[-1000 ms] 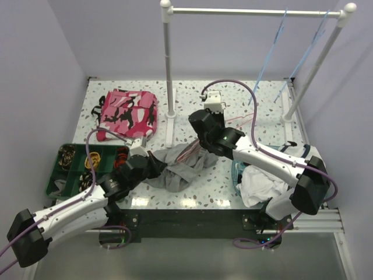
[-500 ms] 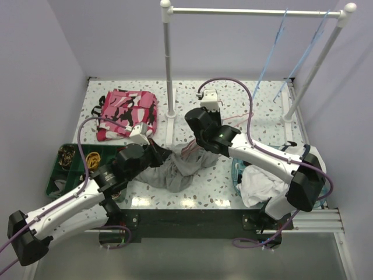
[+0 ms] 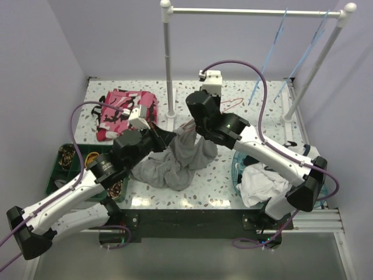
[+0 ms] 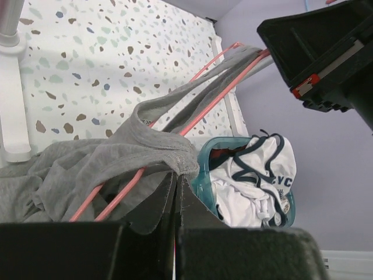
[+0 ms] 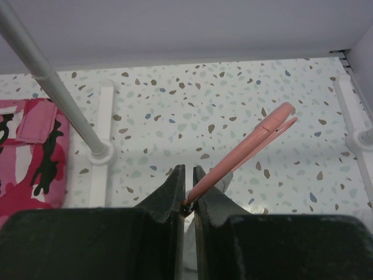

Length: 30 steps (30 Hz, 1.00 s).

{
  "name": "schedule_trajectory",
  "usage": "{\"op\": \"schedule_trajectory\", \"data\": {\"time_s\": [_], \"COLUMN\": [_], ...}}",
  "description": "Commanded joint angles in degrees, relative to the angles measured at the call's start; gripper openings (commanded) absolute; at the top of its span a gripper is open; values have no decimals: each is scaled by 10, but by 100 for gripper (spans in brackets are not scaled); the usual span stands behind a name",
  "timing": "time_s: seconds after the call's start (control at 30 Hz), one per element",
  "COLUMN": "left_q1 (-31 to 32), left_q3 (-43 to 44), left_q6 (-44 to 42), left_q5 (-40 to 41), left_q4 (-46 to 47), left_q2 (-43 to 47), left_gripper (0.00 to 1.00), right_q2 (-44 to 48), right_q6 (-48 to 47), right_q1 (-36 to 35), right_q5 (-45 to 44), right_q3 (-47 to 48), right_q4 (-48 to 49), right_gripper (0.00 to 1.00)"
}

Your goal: Place the tank top on the hanger

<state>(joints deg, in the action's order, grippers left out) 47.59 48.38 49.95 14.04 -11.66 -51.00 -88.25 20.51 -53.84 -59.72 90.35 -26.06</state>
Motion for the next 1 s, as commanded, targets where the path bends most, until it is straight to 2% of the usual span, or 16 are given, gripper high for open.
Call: {"op": "schedule_trajectory", "data": {"time_s": [0.0,0.2,0.33,0.43,0.47,0.53,0.57,0.6,0.7,0.8,0.97], "left_q1": [-10,-25,-31,-31,-31,-32,-32,-32,-31,-31,-31], "left_q3": [51,85,99,98,101,114,130,138,166,203,189], "left_q6": [-29,-51,-64,-80,-99,-135,-146,-158,-224,-279,-332], "left_q5": [14,16,6,13,14,12,14,13,-34,-45,-98], "left_q4": [23,12,-12,-41,-48,-76,-87,-101,-115,-171,-173], "left_q2": [-2,-9,-14,7,19,27,33,36,29,-21,-62], "left_gripper": [3,2,8,24,37,42,51,53,57,56,57], "right_q2": [5,2,-2,2,4,9,9,10,5,7,11], "right_q6": [27,38,22,3,0,-6,-6,-9,-14,-19,-25], "right_q1": [-16,-34,-45,-47,-47,-47,-48,-47,-47,-48,-49], "right_q5": [-2,0,-4,-12,-11,-9,-9,-6,-3,1,9], "right_q3": [19,12,54,69,69,63,62,62,70,71,70], "right_q4": [-12,-16,-27,-36,-32,-33,-34,-34,-43,-47,-49], "right_gripper": [0,0,0,0,0,0,0,0,0,0,0]}}
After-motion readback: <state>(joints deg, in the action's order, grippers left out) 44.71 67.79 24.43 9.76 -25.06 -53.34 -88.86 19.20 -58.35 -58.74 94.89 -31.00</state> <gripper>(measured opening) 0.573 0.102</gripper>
